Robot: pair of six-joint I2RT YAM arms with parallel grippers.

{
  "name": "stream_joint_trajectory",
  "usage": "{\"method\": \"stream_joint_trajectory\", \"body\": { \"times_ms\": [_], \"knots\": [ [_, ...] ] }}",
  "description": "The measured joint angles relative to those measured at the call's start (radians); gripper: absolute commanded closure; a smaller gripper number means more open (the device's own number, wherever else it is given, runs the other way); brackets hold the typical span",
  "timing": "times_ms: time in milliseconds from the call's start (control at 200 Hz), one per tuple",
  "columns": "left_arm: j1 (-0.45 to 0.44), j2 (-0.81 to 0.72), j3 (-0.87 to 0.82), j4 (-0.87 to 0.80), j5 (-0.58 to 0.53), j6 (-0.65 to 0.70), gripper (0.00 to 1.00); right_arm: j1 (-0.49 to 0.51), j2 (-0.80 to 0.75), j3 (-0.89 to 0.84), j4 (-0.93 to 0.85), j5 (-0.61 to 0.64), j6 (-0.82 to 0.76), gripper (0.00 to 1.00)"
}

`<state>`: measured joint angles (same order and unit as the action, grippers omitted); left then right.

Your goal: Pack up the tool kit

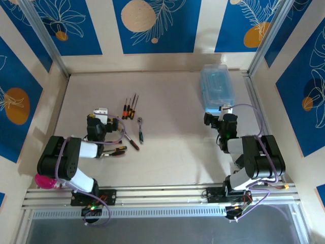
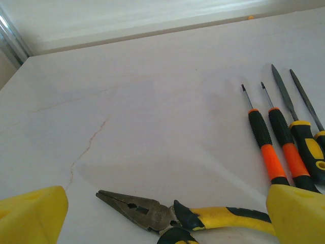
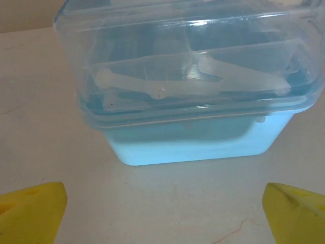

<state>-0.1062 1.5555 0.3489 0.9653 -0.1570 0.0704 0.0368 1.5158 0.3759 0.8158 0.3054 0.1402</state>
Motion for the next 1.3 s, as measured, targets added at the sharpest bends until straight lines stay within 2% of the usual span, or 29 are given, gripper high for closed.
{"method": "stream_joint_trajectory", "body": {
  "times_ms": [1096, 1181, 1301],
  "knots": [
    [0.019, -0.004, 0.009, -0.034, 0.045, -0.012, 0.0, -0.003, -0.001, 0.001, -0.003, -0.021, -0.001, 0.01],
    [0.017, -0.074, 0.016, -0.142, 0.021, -0.015, 0.0, 0.016, -0.02, 0.03, -0.084, -0.007, -0.008, 0.01],
    [0.016, -0.269, 0.137, -0.42, 0.005, -0.039, 0.0, 0.043, -0.116, 0.219, -0.402, 0.021, 0.02, 0.01]
  ]
}}
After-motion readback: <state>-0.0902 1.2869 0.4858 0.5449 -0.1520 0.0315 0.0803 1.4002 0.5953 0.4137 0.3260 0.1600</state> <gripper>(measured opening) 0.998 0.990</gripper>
